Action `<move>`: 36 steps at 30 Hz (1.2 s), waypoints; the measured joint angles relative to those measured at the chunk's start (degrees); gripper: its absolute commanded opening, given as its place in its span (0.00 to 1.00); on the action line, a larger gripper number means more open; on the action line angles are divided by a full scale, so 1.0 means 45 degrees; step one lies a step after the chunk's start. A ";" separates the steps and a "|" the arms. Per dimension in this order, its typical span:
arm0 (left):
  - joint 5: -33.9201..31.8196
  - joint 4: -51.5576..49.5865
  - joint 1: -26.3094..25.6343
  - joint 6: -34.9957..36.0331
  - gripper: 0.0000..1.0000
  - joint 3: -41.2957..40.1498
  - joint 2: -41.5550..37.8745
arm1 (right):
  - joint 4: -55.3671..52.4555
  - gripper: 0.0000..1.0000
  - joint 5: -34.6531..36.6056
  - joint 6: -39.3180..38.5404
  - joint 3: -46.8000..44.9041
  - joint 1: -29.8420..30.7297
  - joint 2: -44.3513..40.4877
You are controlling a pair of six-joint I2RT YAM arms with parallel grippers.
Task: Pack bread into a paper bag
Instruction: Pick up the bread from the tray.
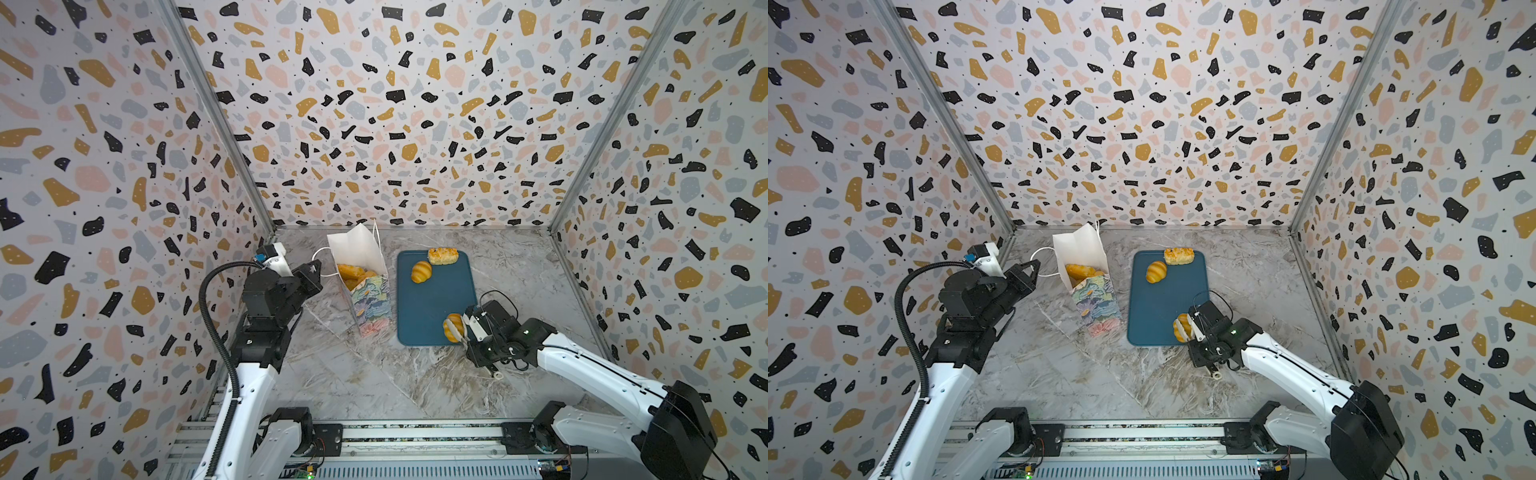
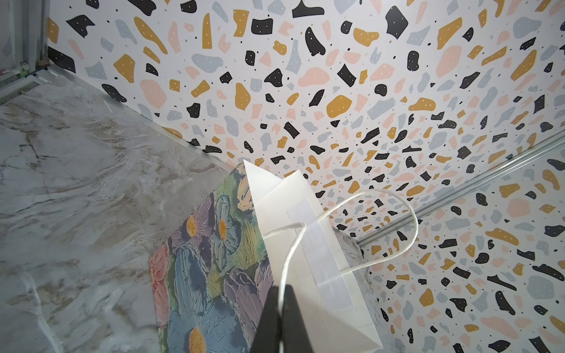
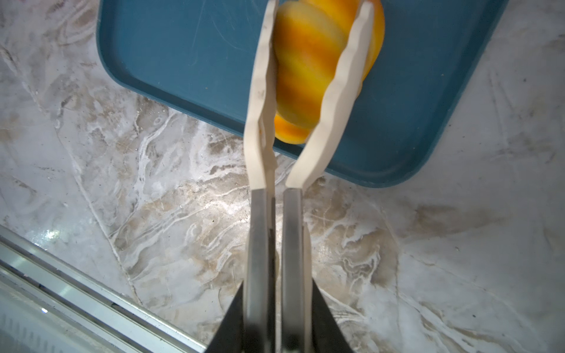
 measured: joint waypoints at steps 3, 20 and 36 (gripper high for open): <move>-0.0005 0.0000 0.0000 0.0000 0.00 0.0000 0.0000 | 0.0068 0.19 -0.0058 -0.0053 0.0005 0.0000 -0.0015; -0.0010 0.0015 0.0000 0.0000 0.00 -0.0117 -0.0005 | 0.0423 0.14 -0.0039 -0.0335 0.0719 0.0000 -0.0826; -0.0005 0.0024 0.0000 -0.0029 0.00 -0.0170 -0.0005 | 0.0617 0.13 0.0160 -0.0573 0.2239 0.0000 -0.1404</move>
